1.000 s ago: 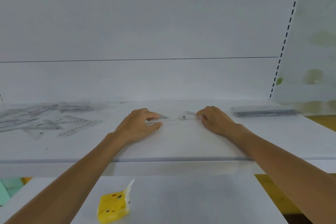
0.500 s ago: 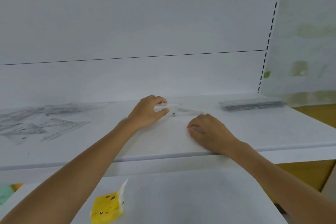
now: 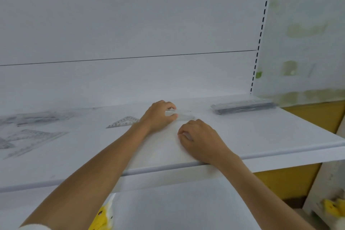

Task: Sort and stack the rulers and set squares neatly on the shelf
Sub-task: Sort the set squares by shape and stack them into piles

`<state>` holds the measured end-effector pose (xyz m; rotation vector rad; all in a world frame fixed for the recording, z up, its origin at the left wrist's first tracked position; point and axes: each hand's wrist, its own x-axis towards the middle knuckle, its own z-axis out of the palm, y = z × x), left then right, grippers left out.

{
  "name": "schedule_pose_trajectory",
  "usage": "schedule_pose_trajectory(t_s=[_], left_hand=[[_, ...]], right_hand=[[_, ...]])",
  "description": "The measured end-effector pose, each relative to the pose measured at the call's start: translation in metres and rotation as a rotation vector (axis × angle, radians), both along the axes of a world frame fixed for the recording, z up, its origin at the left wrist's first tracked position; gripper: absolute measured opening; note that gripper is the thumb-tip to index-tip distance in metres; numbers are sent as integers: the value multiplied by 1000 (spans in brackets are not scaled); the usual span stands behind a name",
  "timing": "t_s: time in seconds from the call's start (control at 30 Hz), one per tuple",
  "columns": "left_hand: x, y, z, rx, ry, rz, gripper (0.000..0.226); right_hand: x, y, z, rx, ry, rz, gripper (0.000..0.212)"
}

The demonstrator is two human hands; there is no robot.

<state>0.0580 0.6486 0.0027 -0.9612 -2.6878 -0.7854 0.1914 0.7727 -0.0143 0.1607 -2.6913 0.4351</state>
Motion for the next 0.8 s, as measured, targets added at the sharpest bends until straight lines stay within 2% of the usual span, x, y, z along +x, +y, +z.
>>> schedule_pose_trajectory(t_s=[0.23,0.53,0.8], left_hand=[[-10,9,-13,-52,-6,9,26],[-11,8,-16,-93,-21,-29,38],[-13,9,-17,-61,-18,-34,30]], right_hand=[[0,1,-1,-7,3,-6,29],[1,-1,-2,2,17,-12,28],[2,-2,-1,29,15,-22,28]])
